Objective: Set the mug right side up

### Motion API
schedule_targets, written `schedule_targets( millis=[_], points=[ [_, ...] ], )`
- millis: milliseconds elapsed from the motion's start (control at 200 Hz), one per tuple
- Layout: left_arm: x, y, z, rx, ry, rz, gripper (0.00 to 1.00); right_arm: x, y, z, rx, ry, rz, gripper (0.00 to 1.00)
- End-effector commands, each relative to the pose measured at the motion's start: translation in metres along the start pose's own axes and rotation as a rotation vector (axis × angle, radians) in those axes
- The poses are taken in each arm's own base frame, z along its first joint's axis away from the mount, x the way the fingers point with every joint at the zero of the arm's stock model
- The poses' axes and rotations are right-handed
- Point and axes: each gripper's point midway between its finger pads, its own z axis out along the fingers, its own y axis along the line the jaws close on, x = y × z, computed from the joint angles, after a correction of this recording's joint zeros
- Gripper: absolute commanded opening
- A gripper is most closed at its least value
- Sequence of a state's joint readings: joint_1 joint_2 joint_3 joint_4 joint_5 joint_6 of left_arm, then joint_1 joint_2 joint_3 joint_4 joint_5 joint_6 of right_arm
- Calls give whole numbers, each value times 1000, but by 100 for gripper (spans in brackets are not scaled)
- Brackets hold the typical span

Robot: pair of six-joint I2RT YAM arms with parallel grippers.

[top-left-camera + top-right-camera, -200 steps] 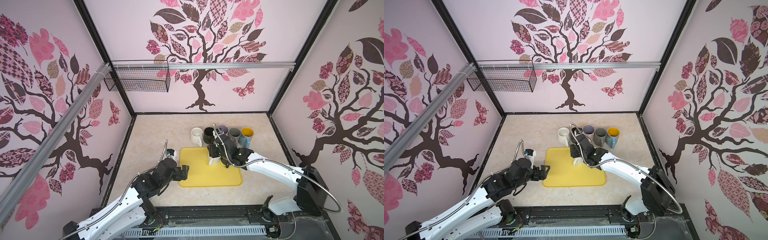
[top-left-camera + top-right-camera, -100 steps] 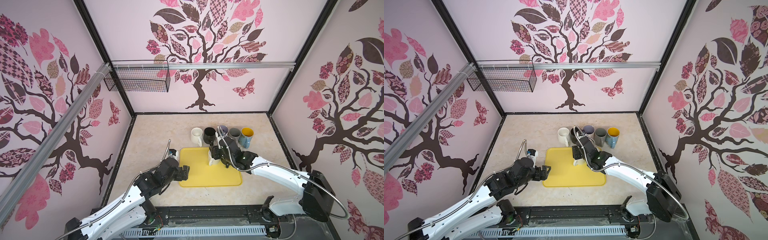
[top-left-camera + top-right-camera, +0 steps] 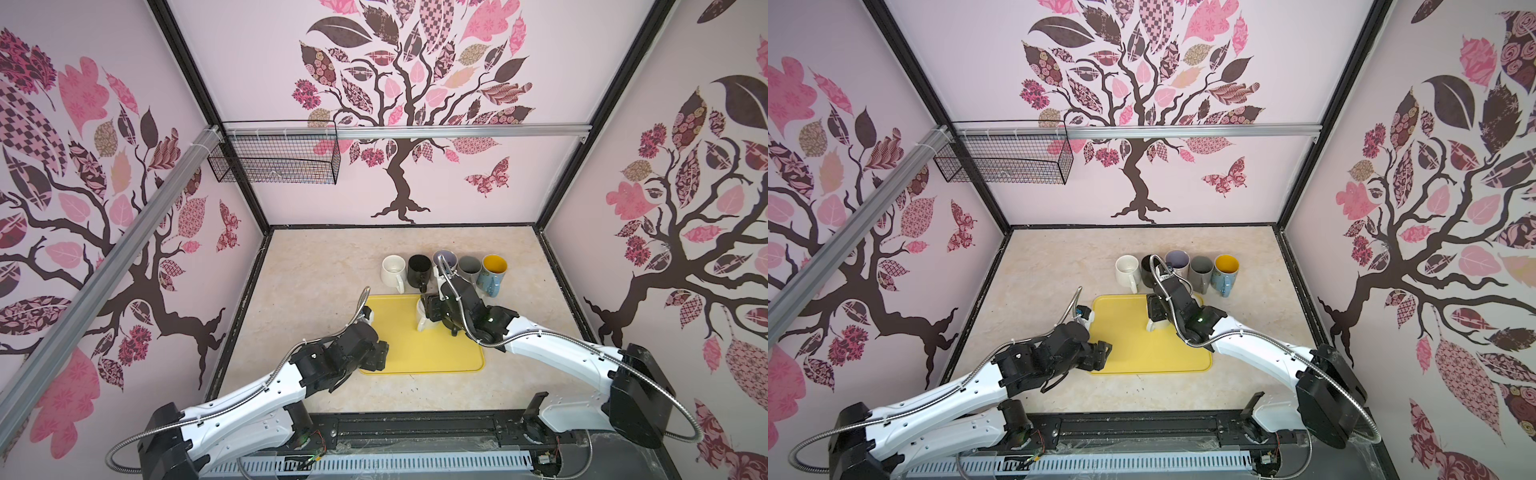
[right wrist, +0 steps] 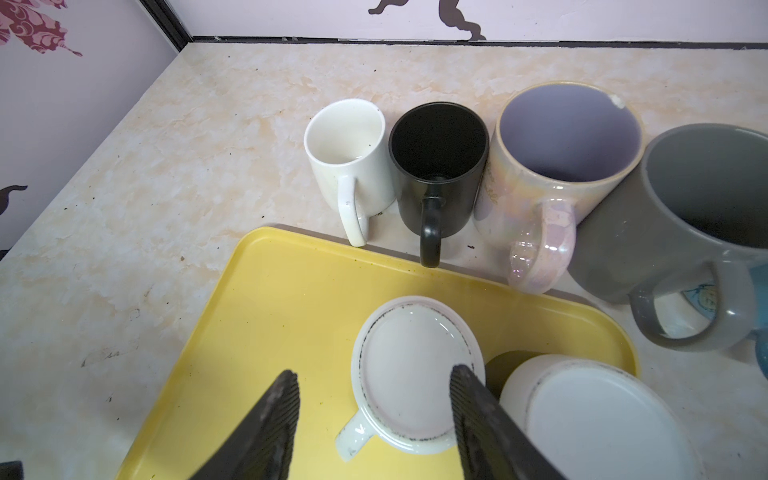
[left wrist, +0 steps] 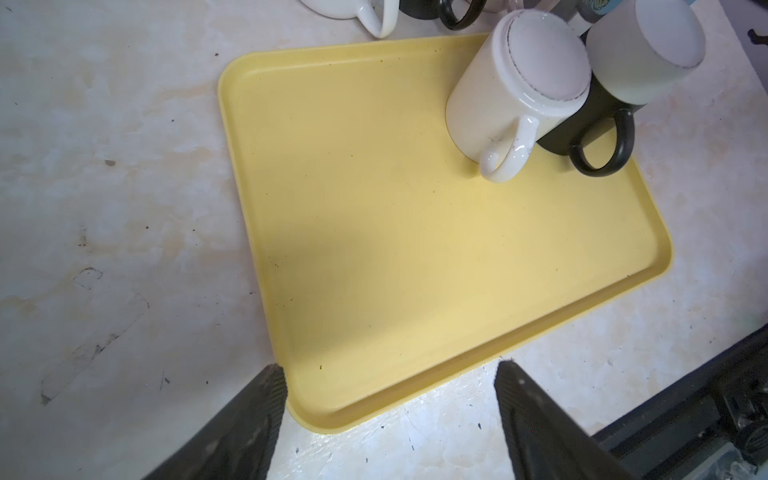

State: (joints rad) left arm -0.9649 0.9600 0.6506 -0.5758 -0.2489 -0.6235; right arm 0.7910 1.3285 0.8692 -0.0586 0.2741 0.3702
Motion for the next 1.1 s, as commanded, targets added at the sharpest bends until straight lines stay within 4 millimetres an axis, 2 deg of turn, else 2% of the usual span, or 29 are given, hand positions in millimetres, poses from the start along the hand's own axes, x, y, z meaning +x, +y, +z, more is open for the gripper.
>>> schedule_targets(
  millis=[0, 270, 420, 580, 840, 1095],
  points=[
    [-31, -19, -7, 39, -79, 3, 75, -21, -3, -11, 5, -66, 39, 61],
    [-51, -45, 10, 55, -64, 88, 63, -25, -17, -12, 9, -76, 92, 61],
    [-60, -64, 28, 74, -37, 139, 59, -26, -28, -12, 20, -80, 126, 61],
    [-66, -79, 48, 70, 3, 200, 47, -26, -30, -11, 9, -77, 143, 61],
    [-68, -95, 73, 81, 45, 229, 47, -27, -34, -12, 23, -83, 142, 61],
    [-71, -99, 92, 49, 62, 246, 47, -28, -39, -11, 39, -84, 146, 61]
  ],
)
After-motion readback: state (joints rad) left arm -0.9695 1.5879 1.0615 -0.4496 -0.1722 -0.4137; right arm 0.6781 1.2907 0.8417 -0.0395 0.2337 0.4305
